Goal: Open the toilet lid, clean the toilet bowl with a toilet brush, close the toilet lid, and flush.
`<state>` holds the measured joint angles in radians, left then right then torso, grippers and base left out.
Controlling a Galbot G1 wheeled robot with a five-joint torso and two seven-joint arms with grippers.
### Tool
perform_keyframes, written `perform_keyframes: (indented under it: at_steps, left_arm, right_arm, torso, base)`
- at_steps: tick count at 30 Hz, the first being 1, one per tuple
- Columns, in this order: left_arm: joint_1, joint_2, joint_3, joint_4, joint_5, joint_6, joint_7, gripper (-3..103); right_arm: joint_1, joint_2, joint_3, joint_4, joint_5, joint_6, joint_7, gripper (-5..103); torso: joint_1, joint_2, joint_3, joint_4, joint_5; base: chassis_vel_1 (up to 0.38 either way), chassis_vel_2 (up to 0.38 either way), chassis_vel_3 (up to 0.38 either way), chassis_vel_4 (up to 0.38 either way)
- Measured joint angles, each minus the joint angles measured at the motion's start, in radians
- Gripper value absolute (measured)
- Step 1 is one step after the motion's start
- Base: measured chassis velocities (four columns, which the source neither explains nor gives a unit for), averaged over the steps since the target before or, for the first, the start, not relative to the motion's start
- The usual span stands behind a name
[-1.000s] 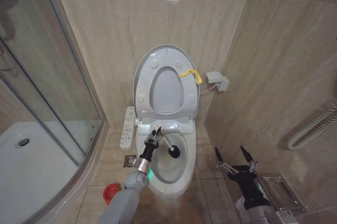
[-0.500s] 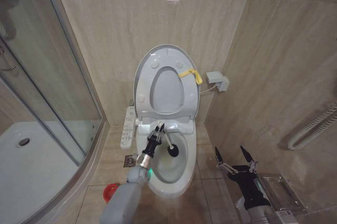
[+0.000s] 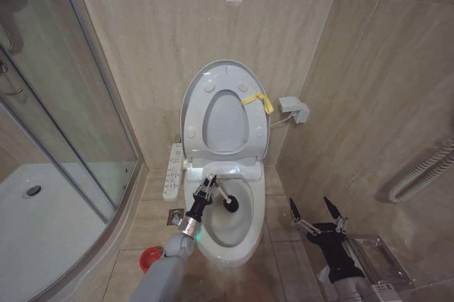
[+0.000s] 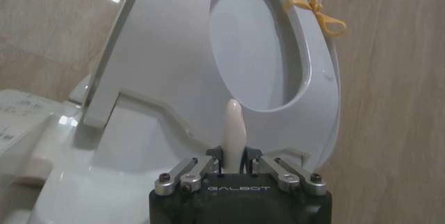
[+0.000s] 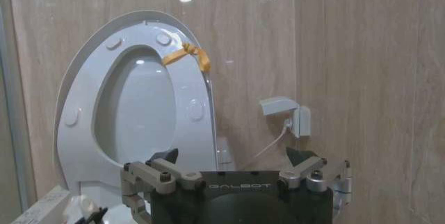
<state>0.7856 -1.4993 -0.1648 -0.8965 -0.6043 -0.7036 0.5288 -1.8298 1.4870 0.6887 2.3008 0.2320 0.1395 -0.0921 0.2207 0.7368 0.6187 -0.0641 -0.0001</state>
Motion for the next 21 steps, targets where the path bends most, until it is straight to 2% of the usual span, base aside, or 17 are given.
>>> perform_keyframes:
  at_steps: [2, 8, 14, 21]
  left_arm:
    - [-0.016, -0.013, 0.004, -0.008, -0.021, 0.005, -0.018, 22]
    - [-0.03, -0.036, 0.008, -0.011, -0.064, 0.015, -0.012, 22]
    - [-0.008, -0.009, -0.01, 0.02, 0.006, -0.012, 0.024, 22]
    - [0.01, 0.025, -0.014, -0.009, 0.023, -0.016, 0.023, 22]
  right_arm:
    - [0.0, 0.0, 0.0, 0.0, 0.0, 0.0, 0.0, 100]
    - [0.0, 0.0, 0.0, 0.0, 0.0, 0.0, 0.0, 100]
    - [0.0, 0.0, 0.0, 0.0, 0.0, 0.0, 0.0, 100]
    - [0.0, 0.0, 0.0, 0.0, 0.0, 0.0, 0.0, 100]
  torso:
    - [0.0, 0.0, 0.0, 0.0, 0.0]
    - [0.0, 0.0, 0.0, -0.0001, 0.0]
    - [0.0, 0.0, 0.0, 0.0005, 0.0001]
    - [0.0, 0.0, 0.0, 0.0004, 0.0001]
  base:
    - [0.0, 0.0, 0.0, 0.0]
    - [0.0, 0.0, 0.0, 0.0]
    - [0.0, 0.0, 0.0, 0.0]
    - [0.0, 0.0, 0.0, 0.0]
